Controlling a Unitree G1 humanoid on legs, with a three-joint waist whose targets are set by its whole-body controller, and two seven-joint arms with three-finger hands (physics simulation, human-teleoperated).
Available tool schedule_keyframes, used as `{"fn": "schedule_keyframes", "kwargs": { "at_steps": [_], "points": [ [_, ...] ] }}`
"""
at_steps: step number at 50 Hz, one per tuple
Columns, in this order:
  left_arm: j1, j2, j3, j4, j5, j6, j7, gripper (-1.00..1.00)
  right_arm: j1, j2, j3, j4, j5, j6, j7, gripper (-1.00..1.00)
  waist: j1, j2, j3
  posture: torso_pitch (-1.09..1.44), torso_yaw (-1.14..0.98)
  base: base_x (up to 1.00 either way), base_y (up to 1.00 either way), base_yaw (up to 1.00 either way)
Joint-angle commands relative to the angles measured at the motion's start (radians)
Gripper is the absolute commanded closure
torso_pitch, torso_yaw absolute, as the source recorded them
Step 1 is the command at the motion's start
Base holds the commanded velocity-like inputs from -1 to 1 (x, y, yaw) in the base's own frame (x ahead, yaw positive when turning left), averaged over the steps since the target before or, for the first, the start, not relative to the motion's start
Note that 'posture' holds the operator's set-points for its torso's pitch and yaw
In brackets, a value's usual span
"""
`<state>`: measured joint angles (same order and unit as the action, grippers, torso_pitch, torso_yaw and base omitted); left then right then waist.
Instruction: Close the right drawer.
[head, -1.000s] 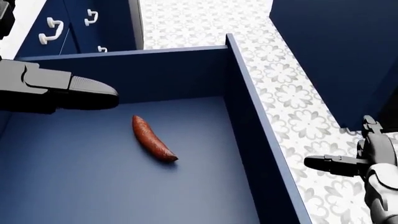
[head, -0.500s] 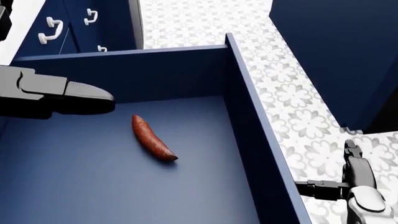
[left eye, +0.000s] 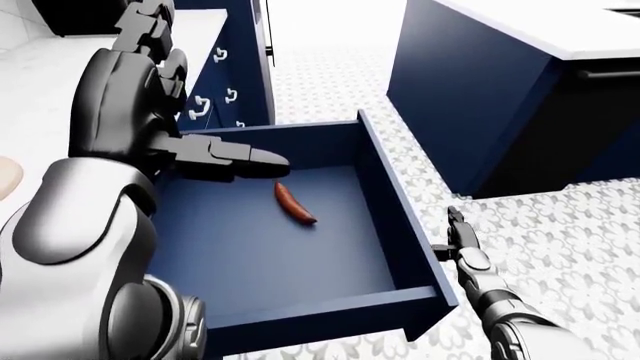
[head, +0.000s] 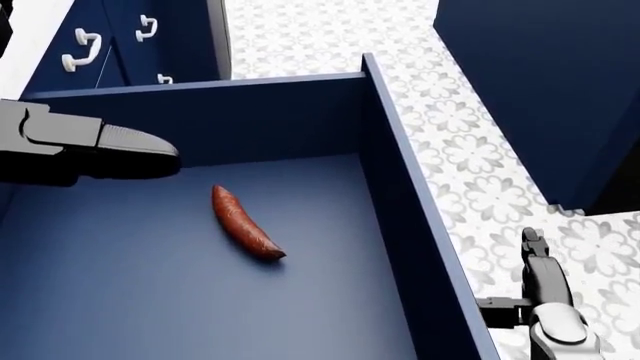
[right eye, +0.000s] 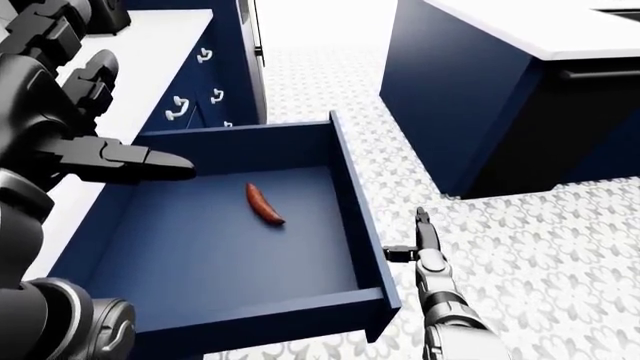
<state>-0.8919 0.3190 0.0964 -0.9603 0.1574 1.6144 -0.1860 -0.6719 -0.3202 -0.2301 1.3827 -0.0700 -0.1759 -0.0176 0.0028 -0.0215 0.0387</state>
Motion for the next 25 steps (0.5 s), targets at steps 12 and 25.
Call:
{"fn": "schedule_keyframes", "kwargs": {
  "at_steps": [12,25],
  "points": [
    [-0.024,0.003,0.008,-0.011,0.029,0.000,-0.016,-1.00,-0.034,0.007,0.007,-0.036,-0.008,-0.024,0.001,-1.00,0.000,-0.001,-0.025,0.00,0.00,0.00,0.00,0.00],
    [-0.017,0.002,0.011,-0.017,0.053,0.000,-0.041,-1.00,-0.036,0.035,0.024,-0.038,-0.023,-0.035,-0.001,-1.00,-0.002,-0.002,-0.026,0.00,0.00,0.00,0.00,0.00]
  ]
}}
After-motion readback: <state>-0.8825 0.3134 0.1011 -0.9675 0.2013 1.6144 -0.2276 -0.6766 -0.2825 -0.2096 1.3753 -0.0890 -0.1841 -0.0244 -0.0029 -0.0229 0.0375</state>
